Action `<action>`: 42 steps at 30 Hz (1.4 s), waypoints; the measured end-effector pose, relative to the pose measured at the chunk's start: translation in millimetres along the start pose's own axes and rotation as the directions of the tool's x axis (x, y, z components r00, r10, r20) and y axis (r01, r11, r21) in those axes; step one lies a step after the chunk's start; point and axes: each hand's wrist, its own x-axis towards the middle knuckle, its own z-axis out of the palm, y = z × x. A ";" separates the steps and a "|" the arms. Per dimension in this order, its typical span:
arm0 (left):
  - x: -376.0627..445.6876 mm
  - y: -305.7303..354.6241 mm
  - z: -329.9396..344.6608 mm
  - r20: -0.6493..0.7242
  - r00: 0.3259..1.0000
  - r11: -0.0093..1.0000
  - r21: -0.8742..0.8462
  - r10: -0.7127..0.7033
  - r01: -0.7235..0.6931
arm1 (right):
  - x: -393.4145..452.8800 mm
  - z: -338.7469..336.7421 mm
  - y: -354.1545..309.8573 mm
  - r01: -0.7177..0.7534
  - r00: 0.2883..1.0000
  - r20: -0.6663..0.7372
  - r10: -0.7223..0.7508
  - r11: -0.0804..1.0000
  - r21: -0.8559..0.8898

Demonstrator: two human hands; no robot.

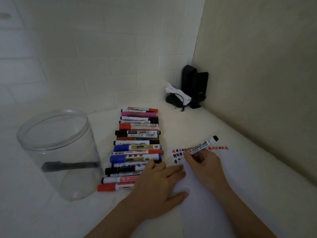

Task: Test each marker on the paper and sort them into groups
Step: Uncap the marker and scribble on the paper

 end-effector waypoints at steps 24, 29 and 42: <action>-0.1 2.7 0.6 -0.024 0.999 1.000 -0.003 -0.021 0.021 | -1.3 2.1 3.7 0.005 1.000 -0.004 -0.005 0.998 0.056; 0.1 1.7 1.7 -0.038 0.999 1.000 0.010 -0.012 0.012 | -0.7 2.6 2.6 0.010 1.000 0.007 -0.010 1.000 0.005; 0.2 1.3 4.1 -0.025 1.000 1.000 0.021 -0.004 0.004 | 1.8 2.2 3.1 -0.053 0.998 -0.020 0.054 0.998 0.044</action>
